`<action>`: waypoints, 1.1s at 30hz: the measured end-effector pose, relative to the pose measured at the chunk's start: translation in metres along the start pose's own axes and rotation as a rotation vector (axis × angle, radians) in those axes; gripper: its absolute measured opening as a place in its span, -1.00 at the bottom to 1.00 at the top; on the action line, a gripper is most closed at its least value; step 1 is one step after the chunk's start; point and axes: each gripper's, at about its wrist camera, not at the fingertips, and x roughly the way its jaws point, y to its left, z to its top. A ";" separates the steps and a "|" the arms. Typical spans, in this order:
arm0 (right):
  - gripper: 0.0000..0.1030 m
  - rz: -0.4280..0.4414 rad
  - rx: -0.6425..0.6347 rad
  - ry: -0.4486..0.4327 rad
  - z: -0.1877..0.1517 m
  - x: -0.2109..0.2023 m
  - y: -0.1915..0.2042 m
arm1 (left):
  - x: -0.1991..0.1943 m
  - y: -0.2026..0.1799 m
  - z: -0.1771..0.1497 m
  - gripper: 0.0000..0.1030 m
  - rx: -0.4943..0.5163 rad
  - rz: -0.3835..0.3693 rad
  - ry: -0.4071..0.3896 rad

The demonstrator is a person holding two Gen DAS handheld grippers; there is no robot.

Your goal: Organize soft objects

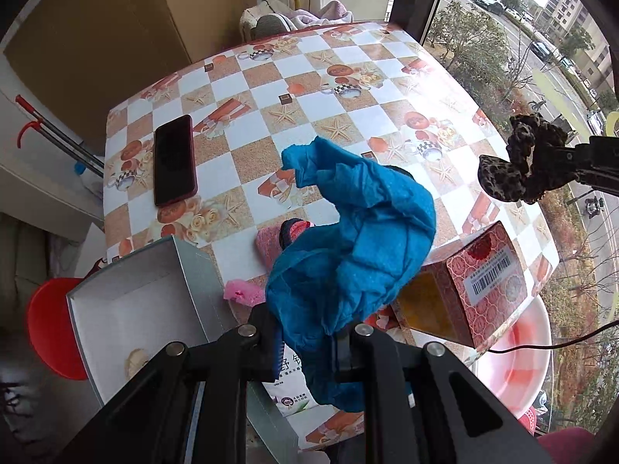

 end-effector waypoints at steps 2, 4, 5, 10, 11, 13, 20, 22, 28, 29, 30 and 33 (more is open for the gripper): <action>-0.56 0.011 -0.040 -0.006 -0.008 -0.009 0.017 | -0.008 0.004 -0.011 -0.64 -0.011 0.008 -0.012; -0.56 0.019 -0.087 -0.010 -0.017 -0.015 0.036 | -0.014 0.010 -0.022 -0.64 -0.029 0.019 -0.017; -0.56 0.023 -0.112 -0.010 -0.022 -0.016 0.046 | -0.017 0.014 -0.028 -0.64 -0.039 0.024 -0.019; -0.56 0.048 -0.249 0.010 -0.049 -0.015 0.101 | -0.032 0.037 -0.060 -0.64 -0.096 0.075 -0.035; -0.56 0.055 -0.275 0.020 -0.055 -0.013 0.112 | -0.035 0.043 -0.067 -0.64 -0.110 0.085 -0.037; -0.56 0.069 -0.330 0.042 -0.068 -0.007 0.133 | -0.039 0.054 -0.079 -0.64 -0.142 0.098 -0.037; -0.56 0.108 -0.495 0.123 -0.113 0.017 0.197 | -0.049 0.091 -0.124 -0.64 -0.259 0.153 -0.027; -0.56 0.116 -0.541 0.142 -0.125 0.023 0.213 | -0.051 0.099 -0.135 -0.64 -0.291 0.162 -0.023; -0.56 0.125 -0.662 0.199 -0.159 0.036 0.248 | -0.056 0.115 -0.163 -0.64 -0.373 0.171 -0.016; -0.56 0.125 -0.677 0.206 -0.163 0.038 0.253 | -0.056 0.116 -0.166 -0.64 -0.379 0.173 -0.015; -0.56 0.125 -0.689 0.212 -0.166 0.039 0.256 | -0.056 0.118 -0.168 -0.64 -0.384 0.174 -0.013; -0.56 0.124 -0.716 0.226 -0.172 0.043 0.264 | -0.058 0.121 -0.174 -0.64 -0.397 0.176 -0.015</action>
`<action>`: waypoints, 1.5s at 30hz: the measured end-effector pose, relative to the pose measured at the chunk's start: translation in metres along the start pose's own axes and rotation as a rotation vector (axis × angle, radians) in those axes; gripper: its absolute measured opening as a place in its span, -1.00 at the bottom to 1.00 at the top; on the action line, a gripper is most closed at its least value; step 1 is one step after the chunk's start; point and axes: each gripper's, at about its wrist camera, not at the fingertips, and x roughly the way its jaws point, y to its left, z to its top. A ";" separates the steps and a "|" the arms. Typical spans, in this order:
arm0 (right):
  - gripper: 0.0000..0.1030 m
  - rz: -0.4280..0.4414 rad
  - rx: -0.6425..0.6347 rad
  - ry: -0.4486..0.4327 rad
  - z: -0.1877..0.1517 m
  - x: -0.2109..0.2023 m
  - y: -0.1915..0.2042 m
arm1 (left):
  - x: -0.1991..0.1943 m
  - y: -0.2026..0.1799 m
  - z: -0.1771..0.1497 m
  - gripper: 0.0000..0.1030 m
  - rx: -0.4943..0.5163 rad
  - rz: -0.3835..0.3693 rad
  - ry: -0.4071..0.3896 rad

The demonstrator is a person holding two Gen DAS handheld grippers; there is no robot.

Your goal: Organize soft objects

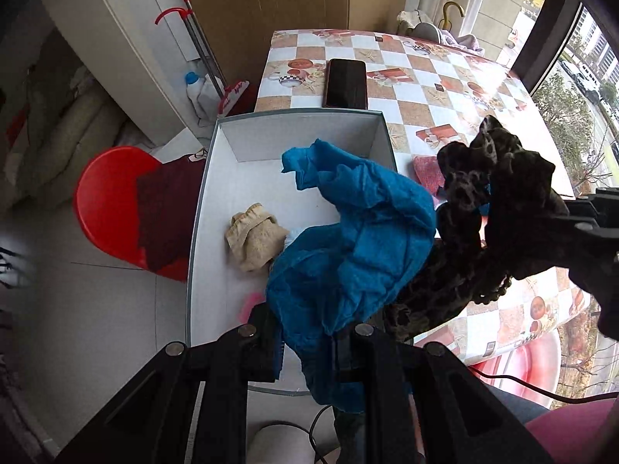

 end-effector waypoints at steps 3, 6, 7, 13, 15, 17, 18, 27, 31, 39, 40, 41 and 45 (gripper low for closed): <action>-0.56 0.001 -0.010 0.009 0.001 0.004 0.005 | -0.001 0.005 -0.002 -0.64 -0.012 0.004 -0.003; -0.56 0.001 -0.017 0.015 0.003 0.006 0.008 | -0.002 0.010 -0.005 -0.64 -0.024 0.004 -0.002; -0.56 0.001 -0.020 0.016 0.003 0.006 0.010 | -0.001 0.011 -0.004 -0.64 -0.027 0.004 -0.002; -0.56 -0.001 -0.034 0.024 0.003 0.009 0.015 | -0.002 0.014 -0.008 -0.64 -0.034 0.005 -0.003; -0.56 -0.001 -0.036 0.025 0.003 0.010 0.017 | -0.002 0.014 -0.008 -0.64 -0.033 0.007 -0.003; -0.56 -0.001 -0.039 0.025 0.004 0.010 0.018 | -0.002 0.015 -0.008 -0.64 -0.036 0.006 -0.002; -0.56 -0.001 -0.039 0.025 0.003 0.010 0.018 | -0.002 0.015 -0.009 -0.64 -0.036 0.006 -0.003; -0.56 0.000 -0.041 0.027 0.003 0.011 0.019 | -0.002 0.015 -0.010 -0.64 -0.034 0.005 -0.002; -0.56 -0.001 -0.040 0.028 0.003 0.011 0.019 | -0.002 0.014 -0.010 -0.64 -0.036 0.006 -0.002; -0.56 -0.001 -0.042 0.029 0.002 0.011 0.019 | -0.001 0.014 -0.012 -0.64 -0.035 0.005 0.002; -0.56 0.000 -0.041 0.028 0.002 0.011 0.019 | -0.001 0.013 -0.012 -0.64 -0.033 0.004 0.002; -0.56 0.000 -0.041 0.028 0.002 0.011 0.019 | -0.001 0.013 -0.013 -0.64 -0.031 0.004 0.003; -0.56 -0.001 -0.041 0.029 0.002 0.011 0.018 | -0.001 0.012 -0.013 -0.64 -0.029 0.005 0.001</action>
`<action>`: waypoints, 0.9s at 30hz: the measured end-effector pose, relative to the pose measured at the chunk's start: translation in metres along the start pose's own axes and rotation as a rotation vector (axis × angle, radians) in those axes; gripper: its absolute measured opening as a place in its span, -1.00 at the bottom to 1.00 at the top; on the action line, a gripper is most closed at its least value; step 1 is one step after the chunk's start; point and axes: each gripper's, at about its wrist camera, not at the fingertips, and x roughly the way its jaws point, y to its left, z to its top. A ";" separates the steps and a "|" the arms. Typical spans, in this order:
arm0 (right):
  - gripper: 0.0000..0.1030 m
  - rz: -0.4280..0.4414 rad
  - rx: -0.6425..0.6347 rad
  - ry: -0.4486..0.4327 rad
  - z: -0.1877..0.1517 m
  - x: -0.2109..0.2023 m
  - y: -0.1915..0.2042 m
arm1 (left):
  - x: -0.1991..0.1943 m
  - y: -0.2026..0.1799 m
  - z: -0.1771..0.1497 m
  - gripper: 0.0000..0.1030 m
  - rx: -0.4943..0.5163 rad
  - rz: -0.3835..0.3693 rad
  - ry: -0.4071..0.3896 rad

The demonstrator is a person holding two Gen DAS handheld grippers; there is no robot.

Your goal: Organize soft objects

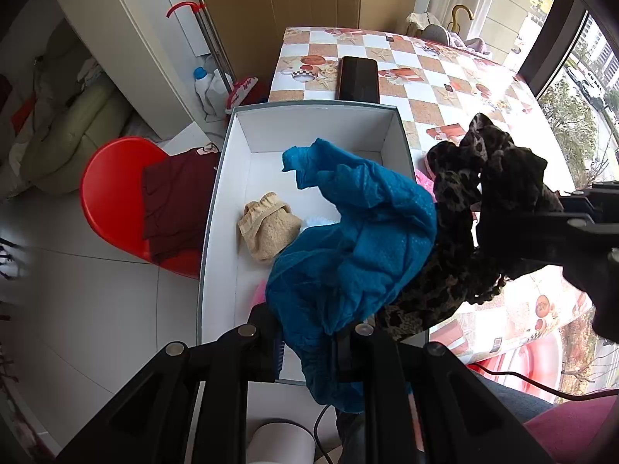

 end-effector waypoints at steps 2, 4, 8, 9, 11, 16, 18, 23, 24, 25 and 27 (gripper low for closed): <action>-0.56 0.000 -0.001 0.000 0.000 0.000 0.000 | 0.000 0.000 0.000 -0.64 0.000 -0.001 0.002; -0.56 0.000 -0.001 0.000 0.000 0.000 0.000 | 0.001 0.000 0.000 -0.64 0.001 -0.002 0.006; -0.56 0.000 0.001 0.001 0.000 0.001 0.000 | 0.001 0.001 0.002 -0.64 0.005 -0.003 0.008; -0.56 0.000 0.000 0.001 0.000 0.001 0.000 | 0.001 0.001 0.002 -0.64 0.005 -0.004 0.008; -0.56 0.000 0.000 0.002 0.001 0.001 0.000 | 0.001 0.001 0.001 -0.64 0.004 -0.004 0.008; -0.56 0.000 0.001 0.004 0.001 0.003 0.001 | 0.001 0.001 0.002 -0.64 0.004 -0.004 0.009; -0.56 0.000 0.002 0.004 0.001 0.003 0.001 | 0.001 0.001 0.001 -0.64 0.005 -0.004 0.009; -0.56 0.000 0.001 0.004 0.001 0.003 0.000 | 0.002 0.002 0.002 -0.64 0.005 -0.005 0.010; -0.56 0.000 0.001 0.004 0.001 0.003 0.000 | 0.002 0.002 0.001 -0.64 0.005 -0.005 0.011; -0.56 0.000 0.001 0.004 0.001 0.003 0.000 | 0.002 0.001 0.002 -0.64 0.005 -0.005 0.010; -0.56 0.000 0.001 0.005 0.001 0.003 0.000 | 0.001 0.001 0.001 -0.64 0.004 -0.005 0.010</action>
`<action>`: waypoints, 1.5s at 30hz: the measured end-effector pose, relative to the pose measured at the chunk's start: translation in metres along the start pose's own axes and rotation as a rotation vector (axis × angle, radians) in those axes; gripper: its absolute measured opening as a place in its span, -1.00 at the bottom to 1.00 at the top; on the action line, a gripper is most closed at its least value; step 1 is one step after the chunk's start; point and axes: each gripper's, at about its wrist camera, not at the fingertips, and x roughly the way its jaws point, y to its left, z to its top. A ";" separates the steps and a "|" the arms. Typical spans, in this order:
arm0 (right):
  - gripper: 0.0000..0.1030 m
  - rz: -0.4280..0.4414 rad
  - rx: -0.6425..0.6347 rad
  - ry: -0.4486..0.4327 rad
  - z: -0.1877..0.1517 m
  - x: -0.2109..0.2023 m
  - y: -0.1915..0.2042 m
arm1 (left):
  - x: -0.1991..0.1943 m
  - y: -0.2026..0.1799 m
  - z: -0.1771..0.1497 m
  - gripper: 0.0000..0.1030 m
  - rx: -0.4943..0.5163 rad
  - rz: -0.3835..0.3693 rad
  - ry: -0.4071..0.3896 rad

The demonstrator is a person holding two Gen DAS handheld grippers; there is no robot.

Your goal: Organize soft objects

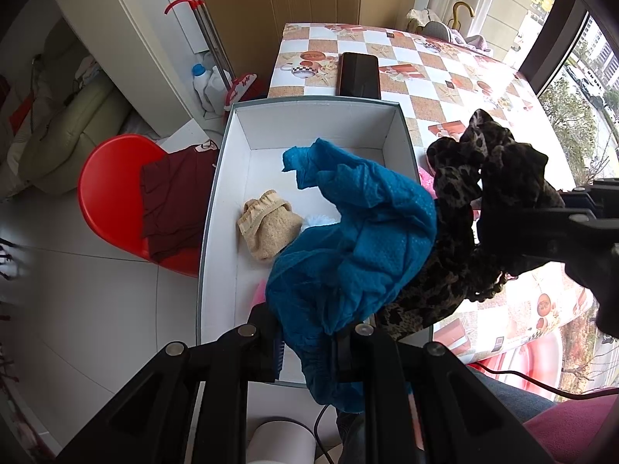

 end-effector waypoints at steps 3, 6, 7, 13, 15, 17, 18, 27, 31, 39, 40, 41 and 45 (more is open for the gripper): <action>-0.56 0.000 0.000 0.000 0.000 0.000 0.000 | 0.000 0.000 0.000 -0.64 -0.001 0.000 0.002; -0.56 0.001 0.001 0.000 0.000 -0.001 -0.001 | 0.002 0.001 0.000 -0.64 -0.001 -0.001 0.007; -0.56 0.001 0.002 -0.001 0.000 -0.001 -0.001 | 0.003 0.001 0.000 -0.64 0.000 0.000 0.007; -0.56 0.008 0.017 -0.010 0.000 0.000 -0.004 | 0.006 0.004 -0.002 -0.64 0.001 0.008 0.012; -0.56 0.010 0.020 -0.004 0.001 0.002 -0.005 | 0.009 0.005 -0.002 -0.64 -0.003 0.010 0.021; -0.56 0.012 0.020 0.005 0.003 0.005 -0.006 | 0.010 0.006 -0.002 -0.64 -0.009 0.012 0.030; -0.56 0.012 0.017 0.008 0.004 0.006 -0.005 | 0.011 0.006 -0.003 -0.64 -0.013 0.014 0.032; -0.56 -0.014 -0.030 -0.004 0.028 0.010 0.003 | 0.017 0.015 0.013 -0.64 -0.028 0.030 0.030; -0.56 -0.044 -0.056 -0.014 0.042 0.013 0.006 | 0.023 0.017 0.027 -0.64 -0.033 0.034 0.027; -0.56 -0.062 -0.065 -0.006 0.060 0.021 0.003 | 0.033 0.017 0.043 -0.63 -0.021 0.041 0.035; -0.56 -0.061 -0.065 -0.004 0.061 0.022 0.002 | 0.034 0.017 0.044 -0.62 -0.020 0.040 0.038; -0.56 -0.060 -0.067 -0.001 0.062 0.024 0.002 | 0.035 0.017 0.044 -0.60 -0.019 0.039 0.040; -0.56 -0.052 -0.063 0.009 0.066 0.029 0.000 | 0.037 0.016 0.045 -0.59 -0.014 0.034 0.043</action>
